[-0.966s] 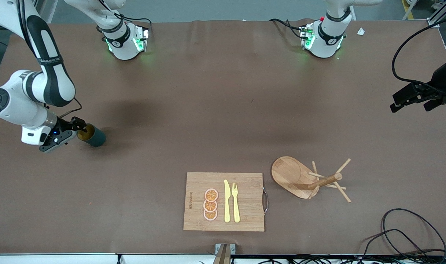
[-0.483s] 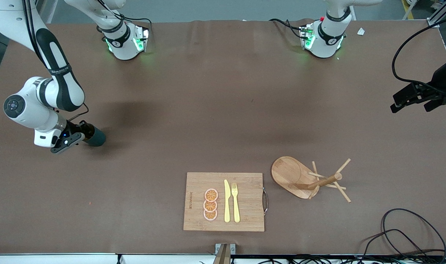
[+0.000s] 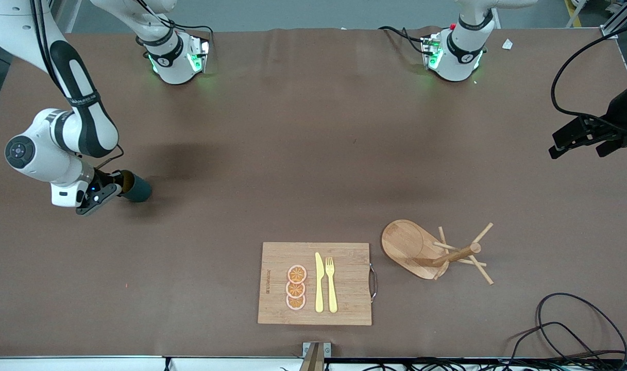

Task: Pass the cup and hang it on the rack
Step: 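Lift the teal mug with the right gripper toward the table middle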

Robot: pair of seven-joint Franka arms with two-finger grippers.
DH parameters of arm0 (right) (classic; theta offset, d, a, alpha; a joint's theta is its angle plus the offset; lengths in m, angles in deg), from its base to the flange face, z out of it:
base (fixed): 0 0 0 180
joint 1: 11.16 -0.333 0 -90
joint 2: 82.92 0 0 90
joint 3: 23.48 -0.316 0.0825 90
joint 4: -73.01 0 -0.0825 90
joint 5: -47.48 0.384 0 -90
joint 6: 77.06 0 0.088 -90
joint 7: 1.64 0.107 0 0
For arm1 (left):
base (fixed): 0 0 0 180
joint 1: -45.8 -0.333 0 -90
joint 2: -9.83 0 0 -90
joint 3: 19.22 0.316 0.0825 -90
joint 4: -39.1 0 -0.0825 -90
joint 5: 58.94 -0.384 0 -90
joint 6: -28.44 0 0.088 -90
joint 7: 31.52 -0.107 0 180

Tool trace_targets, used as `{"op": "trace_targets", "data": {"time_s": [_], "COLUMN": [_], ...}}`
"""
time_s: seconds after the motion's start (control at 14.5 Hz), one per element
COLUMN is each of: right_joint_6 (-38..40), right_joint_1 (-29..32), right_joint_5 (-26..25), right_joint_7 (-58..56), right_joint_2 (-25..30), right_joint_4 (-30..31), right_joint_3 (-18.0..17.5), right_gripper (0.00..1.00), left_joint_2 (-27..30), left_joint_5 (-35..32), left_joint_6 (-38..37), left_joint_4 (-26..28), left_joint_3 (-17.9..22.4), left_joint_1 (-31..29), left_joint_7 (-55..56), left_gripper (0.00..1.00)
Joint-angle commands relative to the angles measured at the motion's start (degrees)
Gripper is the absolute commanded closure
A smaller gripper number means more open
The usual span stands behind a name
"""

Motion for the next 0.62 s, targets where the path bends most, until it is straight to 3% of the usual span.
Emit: {"op": "trace_targets", "data": {"time_s": [0.0,0.34,0.55], "right_joint_6": [8.37,13.40,12.70], "right_joint_1": [-2.39,-14.33,-19.18], "right_joint_5": [0.88,0.88,1.84], "right_joint_7": [7.33,33.41,50.99], "right_joint_2": [5.01,9.77,9.42], "right_joint_4": [-1.86,-1.86,-3.51], "right_joint_3": [-0.73,-1.95,-7.39], "right_gripper": [1.00,1.00,1.00], "left_joint_2": [-0.54,-0.54,-0.54], "left_joint_5": [-0.61,-0.61,-0.61], "left_joint_6": [-0.11,-0.11,-0.11], "left_joint_4": [-1.21,-1.21,-1.21], "left_joint_3": [0.03,0.03,0.03], "left_joint_1": [0.17,0.08,0.08], "left_joint_7": [-0.04,0.22,0.22], "left_gripper": [0.00,0.00,0.00]}}
